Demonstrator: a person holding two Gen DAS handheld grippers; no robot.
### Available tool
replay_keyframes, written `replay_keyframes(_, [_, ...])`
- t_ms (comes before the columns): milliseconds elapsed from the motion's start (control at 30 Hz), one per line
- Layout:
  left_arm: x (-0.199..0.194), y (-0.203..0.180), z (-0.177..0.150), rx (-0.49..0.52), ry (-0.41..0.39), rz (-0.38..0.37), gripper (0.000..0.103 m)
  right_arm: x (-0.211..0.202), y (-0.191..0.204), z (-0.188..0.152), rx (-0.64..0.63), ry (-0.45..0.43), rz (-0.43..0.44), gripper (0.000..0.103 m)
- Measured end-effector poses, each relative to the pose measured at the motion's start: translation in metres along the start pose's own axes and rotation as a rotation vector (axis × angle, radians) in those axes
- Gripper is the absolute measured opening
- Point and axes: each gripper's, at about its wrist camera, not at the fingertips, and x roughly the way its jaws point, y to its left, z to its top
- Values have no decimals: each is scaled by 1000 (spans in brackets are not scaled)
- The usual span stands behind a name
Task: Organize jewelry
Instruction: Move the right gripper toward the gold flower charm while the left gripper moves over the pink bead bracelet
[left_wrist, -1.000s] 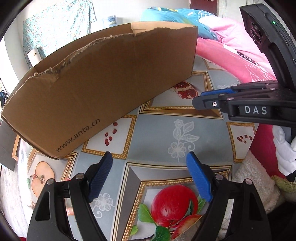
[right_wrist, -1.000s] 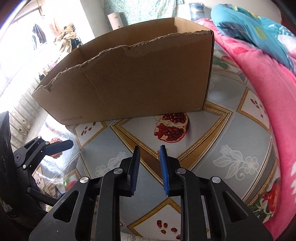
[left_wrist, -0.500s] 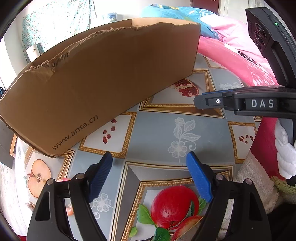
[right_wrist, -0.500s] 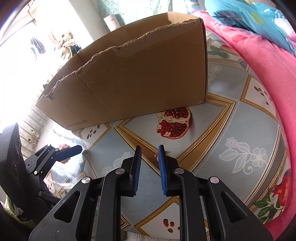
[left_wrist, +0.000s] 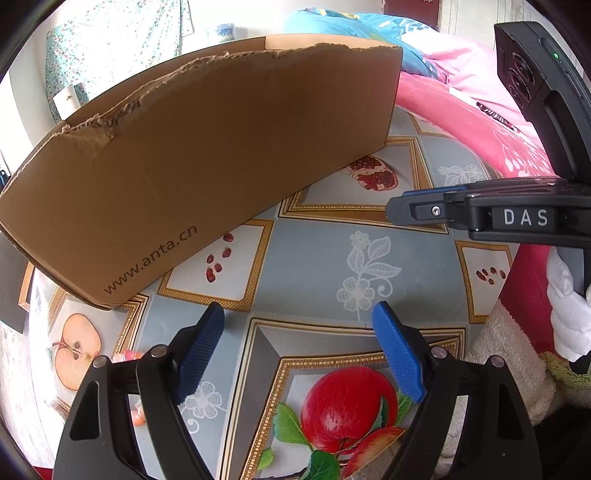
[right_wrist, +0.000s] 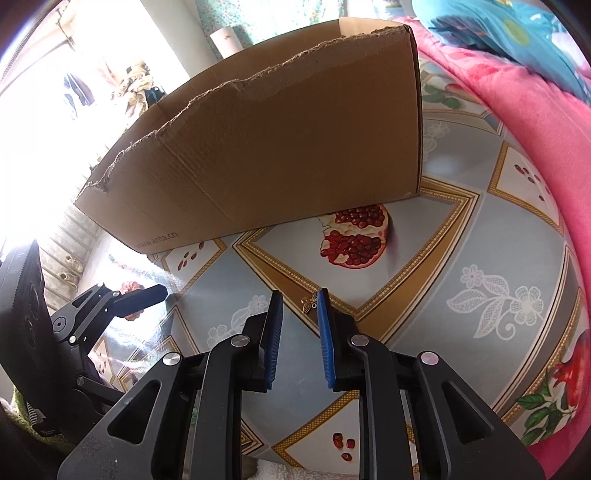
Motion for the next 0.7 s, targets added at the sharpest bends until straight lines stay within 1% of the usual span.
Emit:
replay_keyframes(133, [0, 1, 0, -6, 2, -2, 81, 2, 3, 3, -33, 2, -43, 20])
replay_keyframes(233, [1, 1, -1, -8, 3, -3, 81, 2, 6, 1, -56, -7, -56, 19])
replay_keyframes(367, [1, 3, -2, -10, 4, -6, 82, 4, 14, 1, -116, -24, -87, 20])
replay_keyframes(567, [2, 3, -2, -9, 6, -7, 84, 13, 24, -2, -184, -33, -98, 20])
replay_keyframes(700, [2, 3, -1, -10, 5, -7, 84, 17, 38, -8, -270, -47, -152, 20])
